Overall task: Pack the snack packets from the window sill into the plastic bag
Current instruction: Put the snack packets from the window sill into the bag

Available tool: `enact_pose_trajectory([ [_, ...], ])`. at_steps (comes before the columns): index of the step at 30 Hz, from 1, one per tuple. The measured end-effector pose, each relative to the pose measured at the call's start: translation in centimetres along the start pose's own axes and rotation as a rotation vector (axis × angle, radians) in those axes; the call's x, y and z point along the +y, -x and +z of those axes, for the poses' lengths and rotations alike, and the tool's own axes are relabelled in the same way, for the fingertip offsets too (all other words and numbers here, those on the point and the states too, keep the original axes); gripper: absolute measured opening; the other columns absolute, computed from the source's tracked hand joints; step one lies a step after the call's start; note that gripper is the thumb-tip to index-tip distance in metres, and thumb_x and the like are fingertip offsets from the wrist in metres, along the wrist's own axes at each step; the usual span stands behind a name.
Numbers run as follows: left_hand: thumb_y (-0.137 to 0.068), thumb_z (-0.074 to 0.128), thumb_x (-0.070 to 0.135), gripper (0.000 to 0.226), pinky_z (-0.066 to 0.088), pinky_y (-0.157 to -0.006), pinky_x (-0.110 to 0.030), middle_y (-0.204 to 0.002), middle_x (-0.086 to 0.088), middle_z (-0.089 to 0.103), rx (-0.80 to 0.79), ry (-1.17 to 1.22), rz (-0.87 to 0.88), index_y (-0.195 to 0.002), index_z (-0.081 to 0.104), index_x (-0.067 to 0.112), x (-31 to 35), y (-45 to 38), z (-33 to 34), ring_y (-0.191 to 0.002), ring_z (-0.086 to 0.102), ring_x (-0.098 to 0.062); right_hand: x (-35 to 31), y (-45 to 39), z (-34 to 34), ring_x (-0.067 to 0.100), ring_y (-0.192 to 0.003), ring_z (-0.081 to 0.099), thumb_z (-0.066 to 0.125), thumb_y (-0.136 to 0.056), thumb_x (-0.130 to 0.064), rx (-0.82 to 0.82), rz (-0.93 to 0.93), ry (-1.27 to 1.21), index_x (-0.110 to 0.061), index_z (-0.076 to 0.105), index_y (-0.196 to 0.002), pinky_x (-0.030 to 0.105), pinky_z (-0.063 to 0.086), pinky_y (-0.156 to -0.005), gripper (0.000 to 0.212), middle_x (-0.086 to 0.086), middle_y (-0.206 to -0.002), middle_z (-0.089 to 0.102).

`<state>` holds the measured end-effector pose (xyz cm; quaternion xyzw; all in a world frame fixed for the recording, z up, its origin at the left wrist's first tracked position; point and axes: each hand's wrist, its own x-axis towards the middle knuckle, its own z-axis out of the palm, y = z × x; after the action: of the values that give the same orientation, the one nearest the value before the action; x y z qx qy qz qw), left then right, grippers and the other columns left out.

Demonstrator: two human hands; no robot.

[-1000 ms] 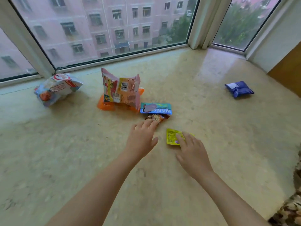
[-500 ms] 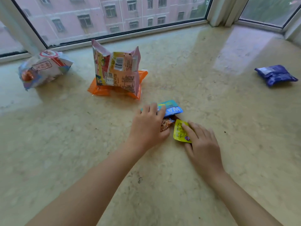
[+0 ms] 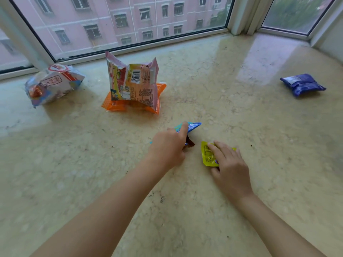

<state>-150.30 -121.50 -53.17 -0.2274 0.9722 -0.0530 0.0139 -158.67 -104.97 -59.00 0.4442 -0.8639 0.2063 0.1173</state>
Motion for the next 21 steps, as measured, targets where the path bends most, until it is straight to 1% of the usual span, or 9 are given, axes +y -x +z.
enact_pose_trajectory([
  [3,-0.089,0.053,0.022,0.075,0.027,-0.051,-0.029,-0.104,-0.007,0.060,0.020,-0.022,0.037,-0.150,0.011,0.016,-0.2,0.6,-0.8,-0.077,0.055,-0.025,-0.7,0.9,-0.1,0.028,-0.111,0.063,0.035,-0.061,-0.015,0.022,0.034,-0.030,-0.012,0.060,-0.122,0.054,0.047,-0.090,0.066,0.010,-0.125,0.063],
  [5,-0.085,0.060,0.021,0.064,0.015,-0.043,-0.026,-0.081,-0.002,0.057,0.104,-0.030,0.027,-0.142,0.031,0.016,-1.3,1.0,-0.6,-0.052,0.039,-0.018,-1.2,1.3,-0.2,0.028,-0.112,0.062,0.037,-0.059,-0.011,0.028,0.049,-0.056,-0.015,0.056,-0.125,0.054,0.049,-0.088,0.069,0.010,-0.127,0.062],
  [7,-0.063,0.080,0.021,0.052,0.000,-0.043,-0.021,-0.055,0.004,0.040,0.145,-0.049,0.010,-0.111,0.061,0.019,-2.3,1.6,-0.4,-0.037,0.016,-0.014,-1.7,1.3,-0.5,0.026,-0.111,0.063,0.035,-0.061,-0.013,0.025,0.037,-0.056,-0.020,0.053,-0.126,0.050,0.054,-0.083,0.068,0.009,-0.127,0.062],
  [8,-0.053,0.085,0.018,0.047,-0.004,-0.046,-0.019,-0.049,0.005,0.036,0.187,-0.041,0.025,-0.096,0.066,0.019,-2.8,1.7,0.0,-0.036,0.012,-0.015,-2.0,1.2,-0.7,0.026,-0.110,0.063,0.034,-0.062,-0.014,0.025,0.028,-0.048,-0.020,0.056,-0.125,0.045,0.055,-0.080,0.067,0.008,-0.127,0.063],
  [10,-0.048,0.086,0.012,0.041,-0.005,-0.048,-0.018,-0.049,0.003,0.042,0.248,-0.015,0.044,-0.084,0.067,0.018,-3.5,2.1,0.8,-0.037,0.017,-0.016,-2.6,0.9,-1.0,0.025,-0.104,0.065,0.037,-0.065,-0.012,0.034,0.015,-0.029,-0.017,0.066,-0.118,0.036,0.057,-0.072,0.061,0.006,-0.123,0.065],
  [13,-0.059,0.084,0.010,0.039,0.003,-0.043,-0.017,-0.056,0.001,0.051,0.298,0.036,0.054,-0.095,0.069,0.016,-4.6,3.4,1.1,-0.038,0.024,-0.016,-3.5,0.3,-1.7,0.024,-0.093,0.069,0.050,-0.063,-0.002,0.041,-0.002,-0.004,-0.017,0.070,-0.112,0.031,0.056,-0.057,0.054,0.000,-0.113,0.069],
  [16,-0.069,0.082,0.016,0.039,0.020,-0.037,-0.018,-0.062,0.002,0.058,0.386,0.190,0.009,-0.105,0.068,0.019,-6.0,4.6,1.2,-0.037,0.044,-0.018,-4.9,-0.2,-2.7,0.022,-0.082,0.070,0.057,-0.071,-0.001,0.062,-0.006,-0.010,-0.019,0.070,-0.111,0.028,0.052,-0.048,0.046,-0.003,-0.105,0.071],
  [19,-0.068,0.081,0.024,0.042,0.033,-0.037,-0.022,-0.072,0.004,0.064,0.457,0.376,-0.050,-0.107,0.067,0.023,-7.7,6.1,0.3,-0.048,0.057,-0.021,-7.3,-0.7,-4.1,0.019,-0.078,0.070,0.069,-0.078,0.002,0.064,0.072,-0.144,-0.019,0.069,-0.112,0.031,0.055,-0.056,0.039,-0.003,-0.103,0.072],
  [21,-0.071,0.079,0.031,0.046,0.043,-0.043,-0.027,-0.085,0.005,0.068,0.415,0.486,-0.068,-0.114,0.064,0.025,-9.0,7.9,-1.3,-0.060,0.063,-0.021,-9.5,-0.9,-5.3,0.014,-0.081,0.068,0.070,-0.080,-0.003,0.038,0.192,-0.278,-0.022,0.068,-0.114,0.030,0.055,-0.066,0.039,-0.007,-0.102,0.071],
])
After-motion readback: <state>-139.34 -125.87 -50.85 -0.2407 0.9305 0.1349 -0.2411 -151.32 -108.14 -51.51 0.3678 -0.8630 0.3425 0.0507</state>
